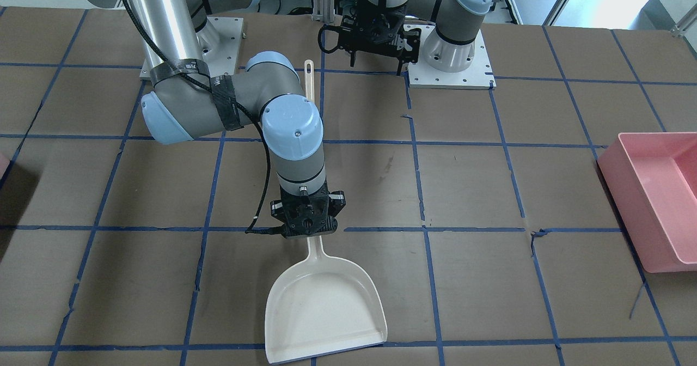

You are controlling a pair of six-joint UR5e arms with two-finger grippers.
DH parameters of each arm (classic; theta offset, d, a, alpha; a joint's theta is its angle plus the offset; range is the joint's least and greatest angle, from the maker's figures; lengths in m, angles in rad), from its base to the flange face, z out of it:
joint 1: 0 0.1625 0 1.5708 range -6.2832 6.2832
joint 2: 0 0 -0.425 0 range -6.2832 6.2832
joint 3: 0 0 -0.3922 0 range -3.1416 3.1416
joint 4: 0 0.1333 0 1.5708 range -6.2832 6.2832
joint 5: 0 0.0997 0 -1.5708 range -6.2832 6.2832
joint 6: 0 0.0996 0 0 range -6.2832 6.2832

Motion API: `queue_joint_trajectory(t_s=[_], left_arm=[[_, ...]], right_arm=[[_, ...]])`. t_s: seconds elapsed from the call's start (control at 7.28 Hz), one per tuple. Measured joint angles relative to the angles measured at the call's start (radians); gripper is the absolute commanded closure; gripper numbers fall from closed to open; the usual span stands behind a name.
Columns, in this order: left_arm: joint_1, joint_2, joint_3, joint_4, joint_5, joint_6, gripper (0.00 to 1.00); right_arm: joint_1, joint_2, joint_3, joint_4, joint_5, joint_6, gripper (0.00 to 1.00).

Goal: Sweep and dump trash in nearest bin

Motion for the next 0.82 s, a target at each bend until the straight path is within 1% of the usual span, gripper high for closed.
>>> queue_joint_trajectory(t_s=[0.27,0.41,0.55,0.82], left_arm=[[0.056,0.014,0.035,-0.013,0.043,0.039,0.0],[0.099,0.016,0.054,-0.014,0.047,0.068,0.0],[0.153,0.015,0.071,-0.015,0.046,0.112,0.0],[0.262,0.001,0.088,-0.014,0.042,0.159,0.0]], right_arm=[[-0.002,-0.002,0.005,0.017,0.005,-0.002,1.0],[-0.001,-0.008,0.005,0.045,0.003,-0.003,1.0],[0.0,-0.011,0.005,0.062,0.003,-0.002,0.97],[0.001,-0.005,0.005,0.07,0.005,0.013,0.96]])
